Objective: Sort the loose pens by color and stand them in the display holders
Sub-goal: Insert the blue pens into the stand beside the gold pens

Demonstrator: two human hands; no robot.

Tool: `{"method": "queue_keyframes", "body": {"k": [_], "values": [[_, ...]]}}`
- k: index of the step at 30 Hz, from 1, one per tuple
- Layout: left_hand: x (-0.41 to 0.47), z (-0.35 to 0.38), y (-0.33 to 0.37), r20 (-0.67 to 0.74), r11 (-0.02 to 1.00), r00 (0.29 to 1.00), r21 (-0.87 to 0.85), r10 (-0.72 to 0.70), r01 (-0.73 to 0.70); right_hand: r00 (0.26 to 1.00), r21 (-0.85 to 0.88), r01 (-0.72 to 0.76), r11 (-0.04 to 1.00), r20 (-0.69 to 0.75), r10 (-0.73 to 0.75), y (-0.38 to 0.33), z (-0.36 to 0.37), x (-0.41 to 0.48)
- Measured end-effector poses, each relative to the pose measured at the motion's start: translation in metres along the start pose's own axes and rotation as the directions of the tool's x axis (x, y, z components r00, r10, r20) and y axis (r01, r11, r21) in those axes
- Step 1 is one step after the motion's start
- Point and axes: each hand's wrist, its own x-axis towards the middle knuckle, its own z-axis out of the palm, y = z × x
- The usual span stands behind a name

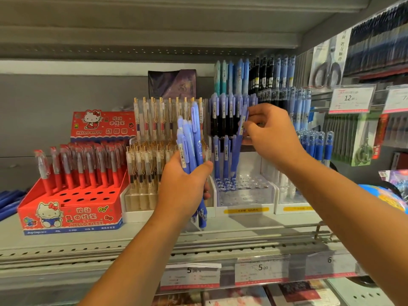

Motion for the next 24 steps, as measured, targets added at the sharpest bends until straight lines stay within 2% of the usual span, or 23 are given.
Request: {"method": "queue_keyframes", "body": {"k": [3,7,17,24], "values": [[0.000,0.000,0.000,0.006,1.000,1.000,0.004,-0.001,0.001,0.999,-0.196,0.044,0.980,-0.020,-0.049,0.009,0.001,0.003],[-0.001,0.000,0.001,0.017,1.000,1.000,0.003,0.002,-0.002,0.995,-0.345,0.086,0.935,-0.020,-0.099,0.020,0.008,0.001],[-0.001,0.000,0.001,0.029,1.000,1.000,0.027,0.010,-0.011,0.996,-0.462,-0.008,0.887,0.080,0.050,0.041,0.014,-0.008],[-0.002,0.001,0.001,0.055,1.000,0.998,0.026,0.016,-0.017,0.996,-0.552,-0.029,0.833,0.050,0.068,0.043,0.018,-0.007]]}}
